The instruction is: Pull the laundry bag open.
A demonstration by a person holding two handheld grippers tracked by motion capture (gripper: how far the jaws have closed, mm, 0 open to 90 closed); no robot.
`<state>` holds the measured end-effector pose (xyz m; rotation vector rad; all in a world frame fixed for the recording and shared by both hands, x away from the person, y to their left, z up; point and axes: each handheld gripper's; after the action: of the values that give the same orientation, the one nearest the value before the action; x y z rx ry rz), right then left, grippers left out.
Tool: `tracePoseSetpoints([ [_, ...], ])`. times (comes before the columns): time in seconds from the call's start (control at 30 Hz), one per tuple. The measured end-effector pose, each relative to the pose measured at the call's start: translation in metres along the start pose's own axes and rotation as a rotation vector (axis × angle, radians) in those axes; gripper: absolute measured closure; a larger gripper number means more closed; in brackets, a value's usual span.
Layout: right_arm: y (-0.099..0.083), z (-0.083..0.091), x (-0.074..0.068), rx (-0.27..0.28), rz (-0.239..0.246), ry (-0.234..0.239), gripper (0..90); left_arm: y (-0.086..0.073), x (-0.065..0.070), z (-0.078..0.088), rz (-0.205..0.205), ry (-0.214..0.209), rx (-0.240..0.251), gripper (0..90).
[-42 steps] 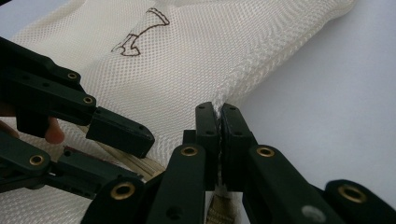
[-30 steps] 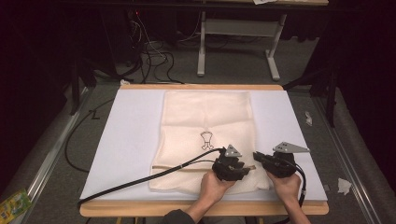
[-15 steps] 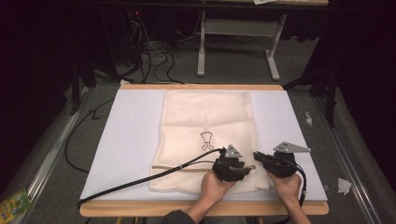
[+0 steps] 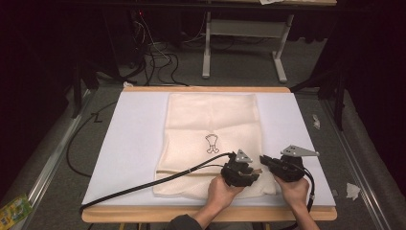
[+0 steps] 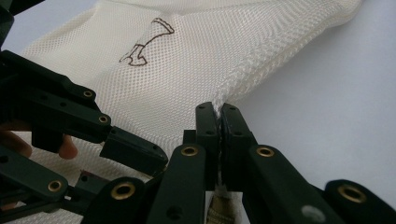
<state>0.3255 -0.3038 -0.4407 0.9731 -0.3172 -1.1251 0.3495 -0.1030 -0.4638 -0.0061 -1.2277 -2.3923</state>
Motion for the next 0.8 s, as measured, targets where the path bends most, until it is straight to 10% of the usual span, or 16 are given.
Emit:
tracePoseSetpoints([
  [0.8, -0.0001, -0.0006, 0.002, -0.004, 0.0, -0.002, 88.8, -0.0018, -0.0012, -0.0037, 0.045, -0.049, 0.067, 69.9],
])
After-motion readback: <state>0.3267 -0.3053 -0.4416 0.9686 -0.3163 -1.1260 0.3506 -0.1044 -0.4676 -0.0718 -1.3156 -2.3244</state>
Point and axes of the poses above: each handheld gripper's, and its own axes: z roughly backward along the jaws, y roughly out of its top, x roughly to its right, and after that the axes turned 6 degrees about -z, right-handed
